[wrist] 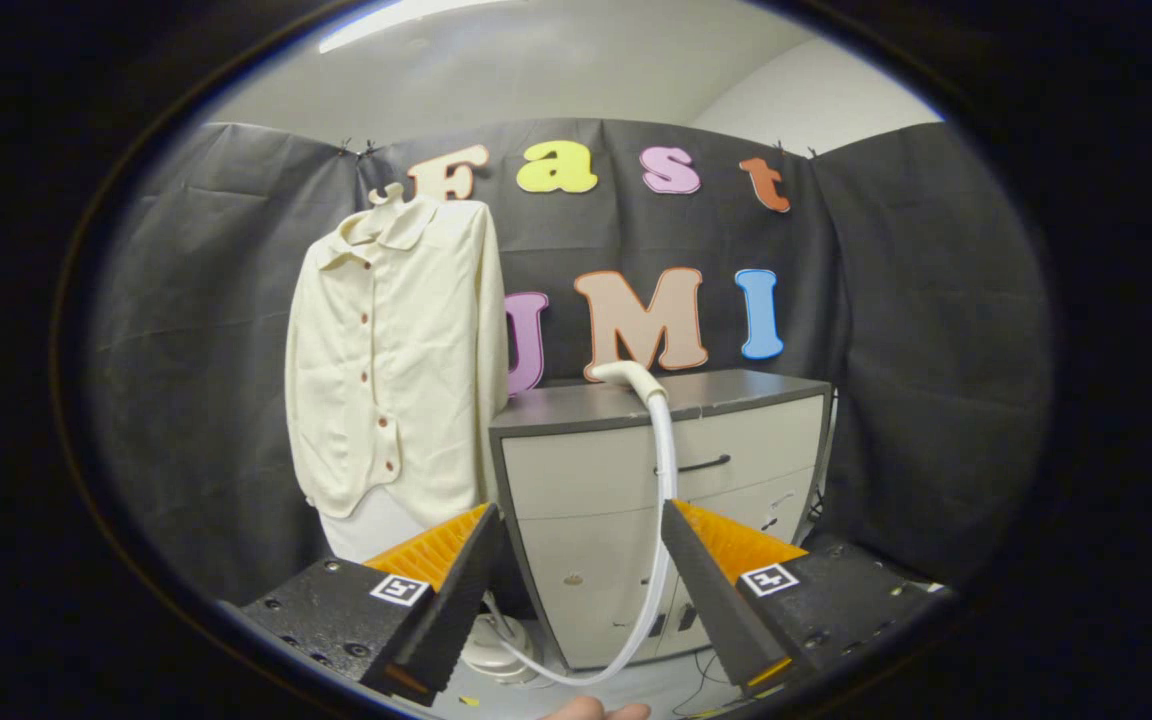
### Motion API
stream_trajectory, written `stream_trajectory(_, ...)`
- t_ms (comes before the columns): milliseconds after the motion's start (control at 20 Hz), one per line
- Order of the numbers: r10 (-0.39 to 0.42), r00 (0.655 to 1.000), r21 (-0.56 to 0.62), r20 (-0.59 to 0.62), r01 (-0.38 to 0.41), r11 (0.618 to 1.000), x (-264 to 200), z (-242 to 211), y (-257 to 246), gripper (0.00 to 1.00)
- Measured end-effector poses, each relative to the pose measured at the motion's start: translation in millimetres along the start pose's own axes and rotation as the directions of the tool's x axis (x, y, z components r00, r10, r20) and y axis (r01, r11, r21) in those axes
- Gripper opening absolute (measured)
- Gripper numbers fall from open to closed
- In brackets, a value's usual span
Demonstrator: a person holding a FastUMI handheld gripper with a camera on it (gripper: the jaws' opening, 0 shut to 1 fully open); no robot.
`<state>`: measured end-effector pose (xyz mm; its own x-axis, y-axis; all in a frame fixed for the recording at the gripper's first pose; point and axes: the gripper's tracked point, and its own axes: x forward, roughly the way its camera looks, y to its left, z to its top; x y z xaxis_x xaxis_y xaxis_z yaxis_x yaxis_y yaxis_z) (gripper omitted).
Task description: Iron the clothes twice with a garment steamer, once on the left side and once on the right side.
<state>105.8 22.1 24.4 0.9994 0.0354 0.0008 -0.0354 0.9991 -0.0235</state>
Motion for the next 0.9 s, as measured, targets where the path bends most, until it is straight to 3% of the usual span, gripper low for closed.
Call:
stream_trajectory(400, -0.044, 0.998, 0.03, 0.033, 0.043, 0.999, 130, 38, -21, 0.97)
stream_trajectory(650, -0.069, 0.997, -0.07, 0.02, 0.07, 0.995, 197, 64, -38, 0.97)
stream_trajectory(900, -0.063, 0.998, -0.057, 0.013, 0.064, 0.996, 267, 94, -49, 0.97)
